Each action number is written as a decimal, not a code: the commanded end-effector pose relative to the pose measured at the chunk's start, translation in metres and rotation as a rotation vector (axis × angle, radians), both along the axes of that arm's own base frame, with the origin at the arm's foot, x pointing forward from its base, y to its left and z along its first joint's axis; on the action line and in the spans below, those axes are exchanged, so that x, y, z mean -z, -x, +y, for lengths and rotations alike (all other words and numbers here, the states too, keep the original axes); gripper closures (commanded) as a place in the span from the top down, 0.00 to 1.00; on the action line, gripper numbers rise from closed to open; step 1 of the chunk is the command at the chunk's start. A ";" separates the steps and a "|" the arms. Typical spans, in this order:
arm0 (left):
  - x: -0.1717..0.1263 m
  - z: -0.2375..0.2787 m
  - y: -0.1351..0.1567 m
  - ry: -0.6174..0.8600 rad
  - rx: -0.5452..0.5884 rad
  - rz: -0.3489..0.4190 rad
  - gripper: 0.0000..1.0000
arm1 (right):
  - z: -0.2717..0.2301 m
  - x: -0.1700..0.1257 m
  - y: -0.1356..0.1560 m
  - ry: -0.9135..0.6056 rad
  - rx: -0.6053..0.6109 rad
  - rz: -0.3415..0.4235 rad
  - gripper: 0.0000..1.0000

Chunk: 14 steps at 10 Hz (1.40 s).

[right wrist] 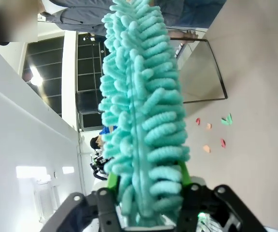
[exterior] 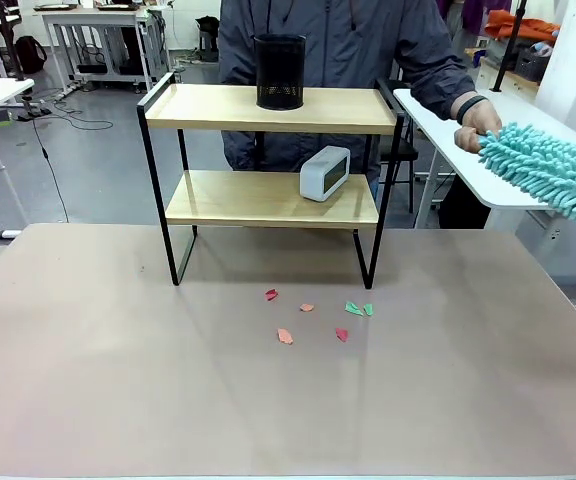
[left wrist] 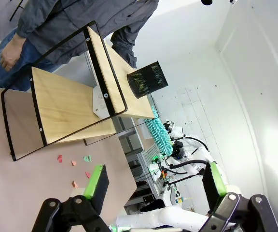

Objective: Clean the shelf.
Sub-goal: Hand the Duster back to the human.

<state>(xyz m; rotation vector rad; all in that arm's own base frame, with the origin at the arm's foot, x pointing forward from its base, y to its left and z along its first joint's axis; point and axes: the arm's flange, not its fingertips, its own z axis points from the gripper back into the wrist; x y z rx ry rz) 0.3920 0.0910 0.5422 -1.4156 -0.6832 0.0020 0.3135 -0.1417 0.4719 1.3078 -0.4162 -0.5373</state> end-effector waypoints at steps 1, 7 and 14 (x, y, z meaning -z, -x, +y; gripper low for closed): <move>-0.003 0.000 0.000 0.007 0.003 -0.009 1.00 | 0.015 -0.001 0.030 -0.025 -0.001 -0.023 0.95; -0.003 0.000 0.000 0.007 0.003 -0.009 1.00 | 0.065 -0.049 0.079 -0.056 -0.434 -0.146 1.00; -0.003 0.000 0.000 0.007 0.003 -0.009 1.00 | 0.100 -0.055 0.044 -0.069 -0.534 -0.101 1.00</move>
